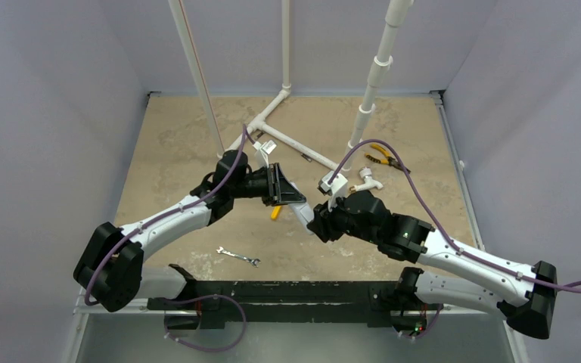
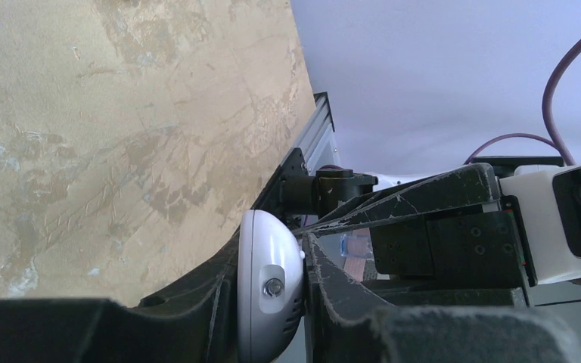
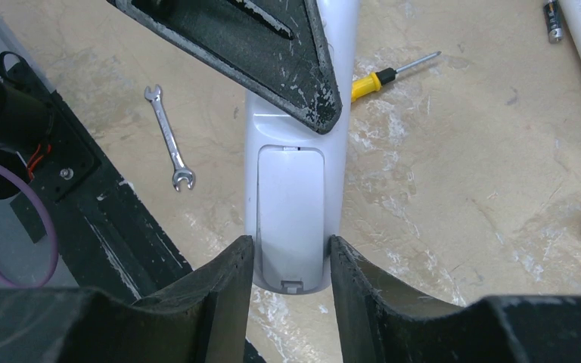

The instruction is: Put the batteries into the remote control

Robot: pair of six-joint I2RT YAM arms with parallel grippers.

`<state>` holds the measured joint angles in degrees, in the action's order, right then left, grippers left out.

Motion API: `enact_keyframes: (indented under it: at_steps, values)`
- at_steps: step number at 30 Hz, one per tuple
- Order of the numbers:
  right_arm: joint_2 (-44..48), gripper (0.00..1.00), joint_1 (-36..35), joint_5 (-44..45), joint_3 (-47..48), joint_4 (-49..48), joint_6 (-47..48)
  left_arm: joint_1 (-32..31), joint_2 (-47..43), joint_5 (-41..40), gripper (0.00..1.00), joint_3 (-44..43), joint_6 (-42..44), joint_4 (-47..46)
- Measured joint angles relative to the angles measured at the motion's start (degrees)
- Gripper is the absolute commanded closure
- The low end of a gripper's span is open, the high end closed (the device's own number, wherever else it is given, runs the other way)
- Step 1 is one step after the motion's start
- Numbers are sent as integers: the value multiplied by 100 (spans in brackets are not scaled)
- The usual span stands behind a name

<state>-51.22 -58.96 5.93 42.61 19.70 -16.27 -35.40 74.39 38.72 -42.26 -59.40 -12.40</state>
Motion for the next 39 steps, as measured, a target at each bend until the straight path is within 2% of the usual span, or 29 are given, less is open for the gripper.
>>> enact_keyframes:
  at_steps: [5, 13, 17, 22, 29, 33, 39]
  values:
    - [68, 58, -2, 48, 15, 24, 7, 0, 42, 37, 100, 0, -11, -37]
    - [118, 66, 0, 57, 15, 52, 33, 0, 42, 52, 100, 0, -15, -44]
    - [127, 74, 0, 52, 17, 105, 46, 0, 42, 52, 100, 0, -17, -44]
    - [177, 79, 0, 48, 24, 173, 66, 0, 42, 59, 100, 0, -22, -44]
    - [271, 80, 0, 90, 87, 286, 68, 0, 42, 46, 100, -7, -2, 39]
    - [538, 80, 0, 516, 90, 330, 39, 22, 42, -2, 100, -26, 50, 295]
    - [459, 78, 13, 1759, 116, 376, -203, 407, -74, -35, 100, -13, 201, 813]
